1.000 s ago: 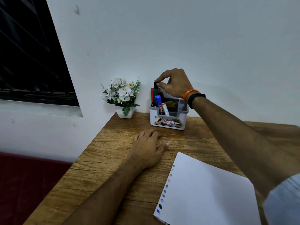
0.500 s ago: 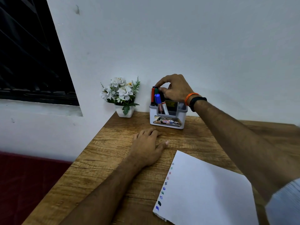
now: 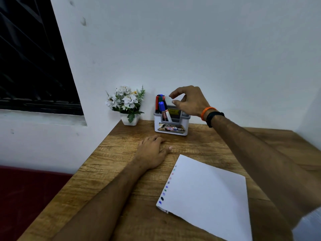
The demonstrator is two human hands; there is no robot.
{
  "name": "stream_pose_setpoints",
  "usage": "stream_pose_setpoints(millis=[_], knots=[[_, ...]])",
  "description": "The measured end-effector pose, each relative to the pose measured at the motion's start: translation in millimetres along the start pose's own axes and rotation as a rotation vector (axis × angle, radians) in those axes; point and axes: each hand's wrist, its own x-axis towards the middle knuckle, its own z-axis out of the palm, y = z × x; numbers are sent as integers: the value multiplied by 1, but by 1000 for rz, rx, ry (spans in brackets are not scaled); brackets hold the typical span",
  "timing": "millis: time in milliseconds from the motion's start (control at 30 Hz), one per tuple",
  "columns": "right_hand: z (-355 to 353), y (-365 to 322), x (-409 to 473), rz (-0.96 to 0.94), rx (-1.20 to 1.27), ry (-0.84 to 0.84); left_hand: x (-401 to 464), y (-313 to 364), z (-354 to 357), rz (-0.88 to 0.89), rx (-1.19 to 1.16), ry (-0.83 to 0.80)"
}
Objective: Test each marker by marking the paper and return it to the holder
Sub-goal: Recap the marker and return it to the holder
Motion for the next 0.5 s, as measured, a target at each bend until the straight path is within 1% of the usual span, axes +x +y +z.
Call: stream_pose_setpoints(millis=[100,267,367,500], knots=[[-12,-4,-29,14,9,-21,-5,5,-6,-9,-15,-17],[-21,-6,-85,25,-5,-67,-25,19,-18,-35,-106,37],[-22,-7,-116,36,-65,-152,-47,35,-25,-30,-127,75],[-22,-11,-149,10,-185,-254,-81,57,-27,18,-76,146]])
